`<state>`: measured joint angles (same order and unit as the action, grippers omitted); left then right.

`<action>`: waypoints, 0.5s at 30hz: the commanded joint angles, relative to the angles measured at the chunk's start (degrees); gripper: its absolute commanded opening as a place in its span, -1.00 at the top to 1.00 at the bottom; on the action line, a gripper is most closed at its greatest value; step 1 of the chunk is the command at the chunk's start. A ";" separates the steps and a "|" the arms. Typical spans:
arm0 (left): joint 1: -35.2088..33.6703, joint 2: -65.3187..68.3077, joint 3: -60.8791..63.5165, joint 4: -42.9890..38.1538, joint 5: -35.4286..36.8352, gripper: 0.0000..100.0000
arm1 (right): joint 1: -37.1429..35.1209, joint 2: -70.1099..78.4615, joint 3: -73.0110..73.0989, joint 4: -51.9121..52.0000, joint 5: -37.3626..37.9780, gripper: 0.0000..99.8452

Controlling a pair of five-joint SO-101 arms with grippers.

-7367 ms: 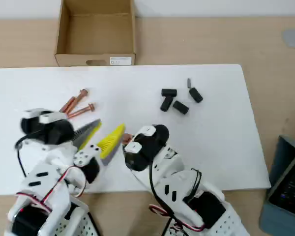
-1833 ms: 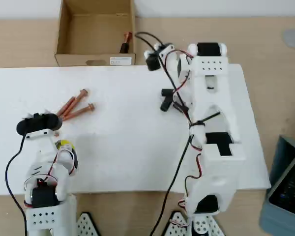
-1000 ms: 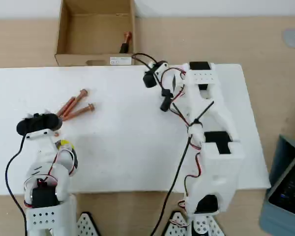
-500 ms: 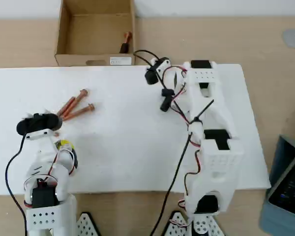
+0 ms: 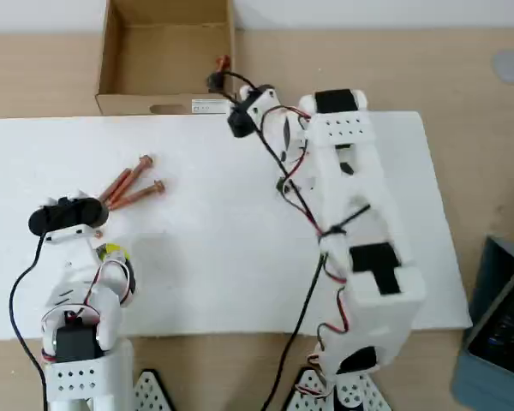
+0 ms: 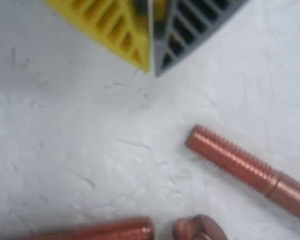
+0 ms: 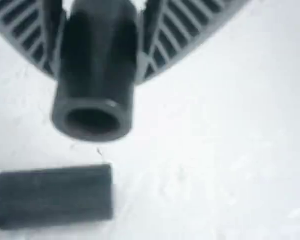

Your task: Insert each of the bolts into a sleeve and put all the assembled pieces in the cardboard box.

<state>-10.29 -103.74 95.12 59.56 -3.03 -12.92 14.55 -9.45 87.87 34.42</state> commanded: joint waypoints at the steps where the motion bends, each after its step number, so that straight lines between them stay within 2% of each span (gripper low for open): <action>1: -0.44 -0.57 -0.44 -0.62 -0.44 1.00 | -1.27 -8.75 -2.77 2.73 -2.46 0.98; 11: -0.70 -0.57 -0.44 -0.70 -0.26 0.99 | -1.01 -23.25 -2.59 12.13 -10.64 0.98; 15: -0.88 -0.57 -0.44 -0.70 -0.18 0.99 | -1.01 -29.76 1.98 13.80 -13.80 0.98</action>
<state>-10.37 -103.74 95.12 59.56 -3.03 -13.71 -8.66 -8.92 100.44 22.55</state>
